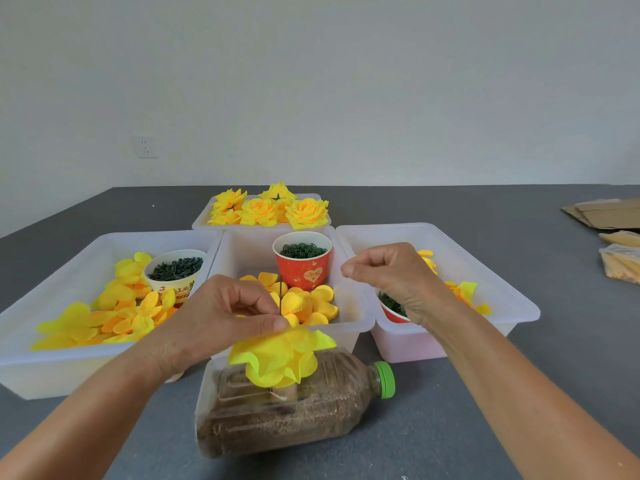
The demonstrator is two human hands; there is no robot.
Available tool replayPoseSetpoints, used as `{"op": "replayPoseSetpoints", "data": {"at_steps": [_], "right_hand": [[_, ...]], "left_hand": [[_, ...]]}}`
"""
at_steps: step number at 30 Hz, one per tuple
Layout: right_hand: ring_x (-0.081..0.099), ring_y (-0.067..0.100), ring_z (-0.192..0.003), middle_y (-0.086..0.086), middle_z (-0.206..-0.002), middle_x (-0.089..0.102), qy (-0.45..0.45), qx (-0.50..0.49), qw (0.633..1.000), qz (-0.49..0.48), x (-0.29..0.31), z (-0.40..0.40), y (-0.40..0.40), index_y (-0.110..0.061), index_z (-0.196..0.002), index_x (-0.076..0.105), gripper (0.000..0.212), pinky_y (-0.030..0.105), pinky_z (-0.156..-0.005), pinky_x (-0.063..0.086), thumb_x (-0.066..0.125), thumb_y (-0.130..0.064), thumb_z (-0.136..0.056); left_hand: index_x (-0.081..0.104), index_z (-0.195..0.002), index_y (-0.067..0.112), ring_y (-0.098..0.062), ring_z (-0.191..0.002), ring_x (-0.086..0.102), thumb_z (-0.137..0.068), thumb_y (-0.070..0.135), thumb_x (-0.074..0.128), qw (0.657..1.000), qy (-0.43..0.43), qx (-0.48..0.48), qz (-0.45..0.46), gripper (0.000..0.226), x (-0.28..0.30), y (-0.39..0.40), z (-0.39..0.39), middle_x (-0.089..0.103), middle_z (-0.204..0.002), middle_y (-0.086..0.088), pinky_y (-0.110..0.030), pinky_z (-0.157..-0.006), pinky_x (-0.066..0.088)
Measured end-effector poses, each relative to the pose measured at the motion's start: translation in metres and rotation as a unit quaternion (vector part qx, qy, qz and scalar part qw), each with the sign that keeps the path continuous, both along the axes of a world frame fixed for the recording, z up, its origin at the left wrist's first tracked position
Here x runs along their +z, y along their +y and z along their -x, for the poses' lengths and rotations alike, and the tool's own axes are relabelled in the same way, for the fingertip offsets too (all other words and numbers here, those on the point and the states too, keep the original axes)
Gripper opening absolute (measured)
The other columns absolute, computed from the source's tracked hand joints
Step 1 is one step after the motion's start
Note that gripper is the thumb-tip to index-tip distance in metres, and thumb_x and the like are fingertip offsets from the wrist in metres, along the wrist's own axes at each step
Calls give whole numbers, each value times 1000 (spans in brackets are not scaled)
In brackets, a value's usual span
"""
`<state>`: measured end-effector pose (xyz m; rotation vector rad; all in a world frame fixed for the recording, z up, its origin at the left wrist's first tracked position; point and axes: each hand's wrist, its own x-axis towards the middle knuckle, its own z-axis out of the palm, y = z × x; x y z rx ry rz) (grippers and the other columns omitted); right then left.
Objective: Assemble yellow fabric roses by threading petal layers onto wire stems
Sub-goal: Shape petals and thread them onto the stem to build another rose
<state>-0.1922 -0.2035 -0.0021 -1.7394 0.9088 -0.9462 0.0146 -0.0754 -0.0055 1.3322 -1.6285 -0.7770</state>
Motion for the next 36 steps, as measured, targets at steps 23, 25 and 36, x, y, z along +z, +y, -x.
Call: {"op": "replayPoseSetpoints", "data": {"at_steps": [23, 25, 36], "right_hand": [[37, 22, -62, 3, -60, 33, 486, -107, 860, 115, -24, -29, -130, -14, -59, 32, 32, 23, -50, 28, 56, -4, -78], [30, 19, -56, 2, -59, 28, 515, -95, 844, 116, -30, -33, -135, -16, -57, 27, 37, 22, -51, 22, 56, -3, -75], [52, 21, -108, -1, -112, 57, 640, -89, 740, 186, -54, -53, -161, -20, -104, 55, 16, 34, -83, 31, 45, -23, -91]], "left_hand": [[71, -67, 20, 0, -60, 62, -80, -12, 59, 992, -52, 113, -23, 36, -17, -107, -3, 68, -59, 10, -10, -58, 48], [70, -65, 25, 2, -60, 62, -79, -11, 59, 991, -65, 114, -26, 40, -21, -112, -3, 68, -58, 13, -9, -60, 48], [74, -69, 13, 7, -55, 57, -71, -14, 52, 990, -84, 113, 6, 34, -33, -118, -3, 64, -56, 16, -8, -55, 43]]}}
